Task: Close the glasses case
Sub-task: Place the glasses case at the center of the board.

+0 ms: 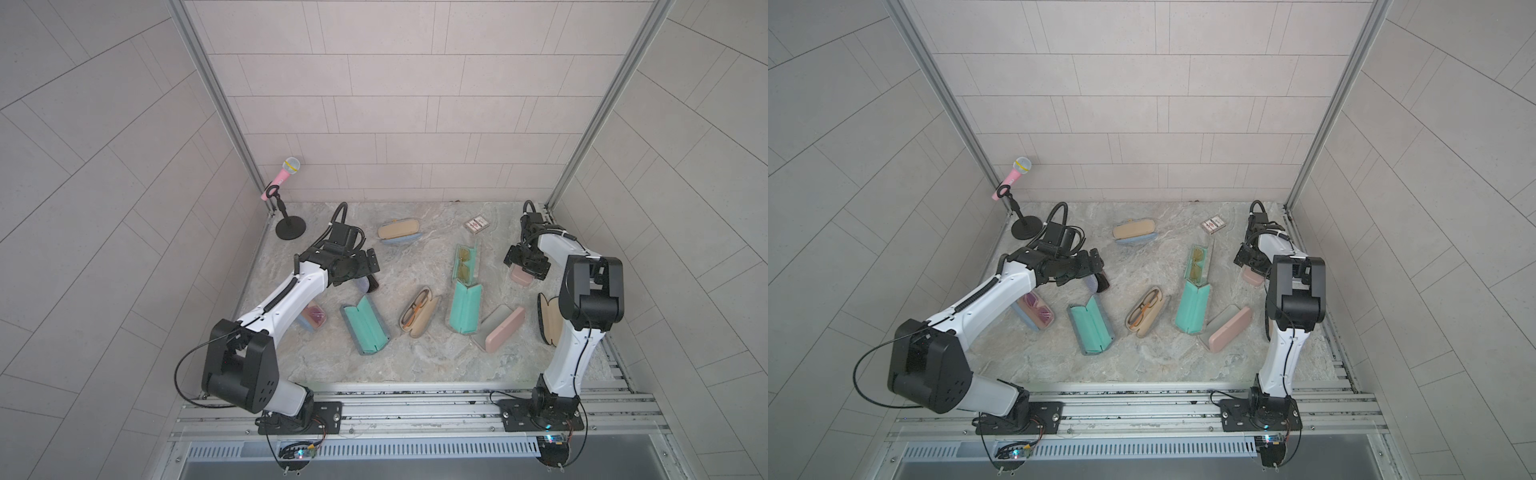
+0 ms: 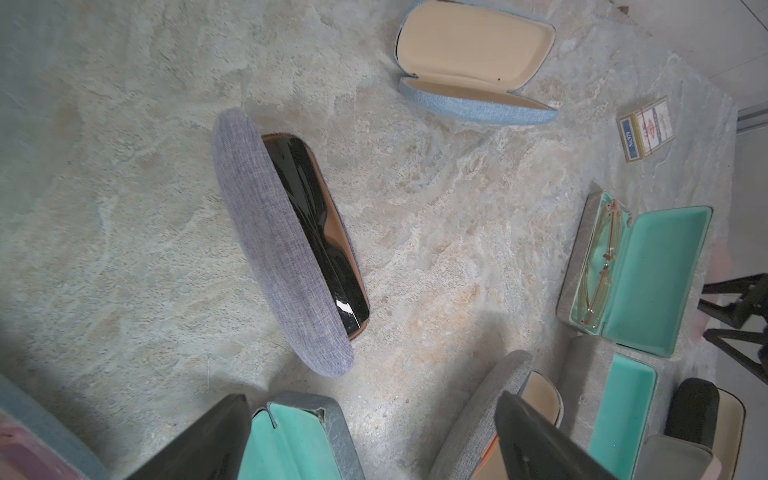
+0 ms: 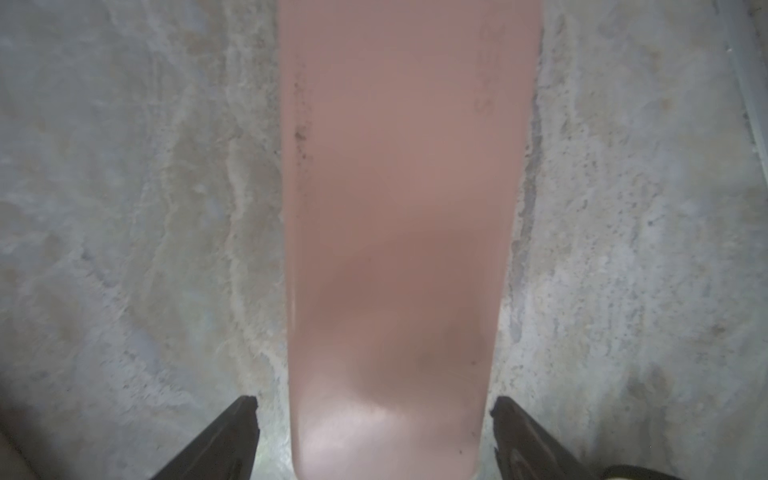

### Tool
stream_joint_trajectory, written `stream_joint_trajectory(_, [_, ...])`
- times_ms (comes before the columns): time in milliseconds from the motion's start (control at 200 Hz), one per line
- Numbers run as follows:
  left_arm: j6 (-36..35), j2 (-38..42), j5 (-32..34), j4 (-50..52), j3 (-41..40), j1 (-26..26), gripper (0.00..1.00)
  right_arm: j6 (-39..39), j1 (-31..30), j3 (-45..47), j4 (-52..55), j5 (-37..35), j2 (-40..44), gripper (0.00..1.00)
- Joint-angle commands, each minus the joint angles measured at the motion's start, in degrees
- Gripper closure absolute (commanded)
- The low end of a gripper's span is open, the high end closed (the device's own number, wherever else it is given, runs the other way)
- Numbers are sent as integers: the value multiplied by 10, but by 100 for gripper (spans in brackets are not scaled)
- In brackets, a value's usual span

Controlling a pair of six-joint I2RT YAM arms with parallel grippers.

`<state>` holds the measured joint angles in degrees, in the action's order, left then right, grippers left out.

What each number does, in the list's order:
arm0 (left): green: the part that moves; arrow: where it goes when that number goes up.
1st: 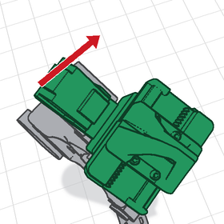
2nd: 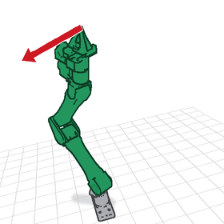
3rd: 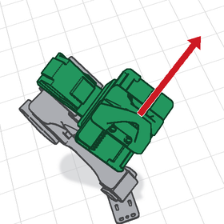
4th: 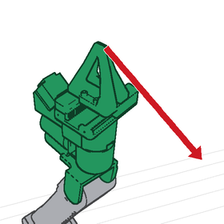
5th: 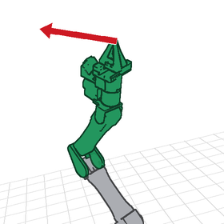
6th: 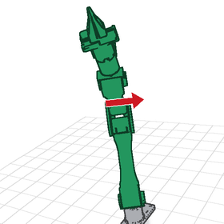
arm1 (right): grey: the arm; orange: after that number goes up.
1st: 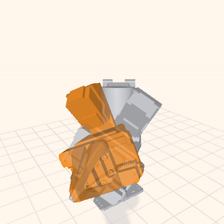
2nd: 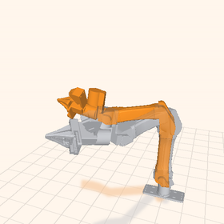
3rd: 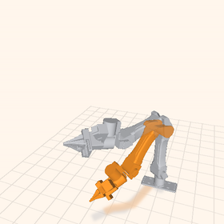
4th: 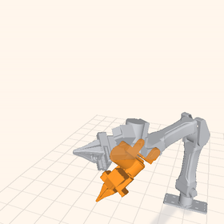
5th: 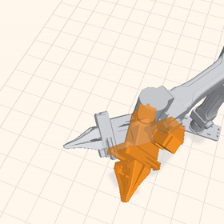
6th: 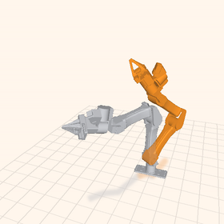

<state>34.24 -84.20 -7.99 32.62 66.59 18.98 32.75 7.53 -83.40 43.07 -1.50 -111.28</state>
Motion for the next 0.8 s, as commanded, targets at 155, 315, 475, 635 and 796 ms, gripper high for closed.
stream_joint_trajectory(155, [-19,-13,74,73,45,-16,1,-24,-120,2,41,16,97,11])
stream_joint_trajectory(315, [-27,-78,56,107,91,-21,9,-32,-196,8,46,23,117,12])
stream_joint_trajectory(475, [-34,-152,14,119,134,-21,31,-36,-235,26,47,23,138,13])
stream_joint_trajectory(635, [-32,-192,7,114,153,-21,32,-42,-249,35,49,27,152,13])
stream_joint_trajectory(796, [-34,-215,7,120,165,-21,32,-44,-251,34,48,32,153,13])
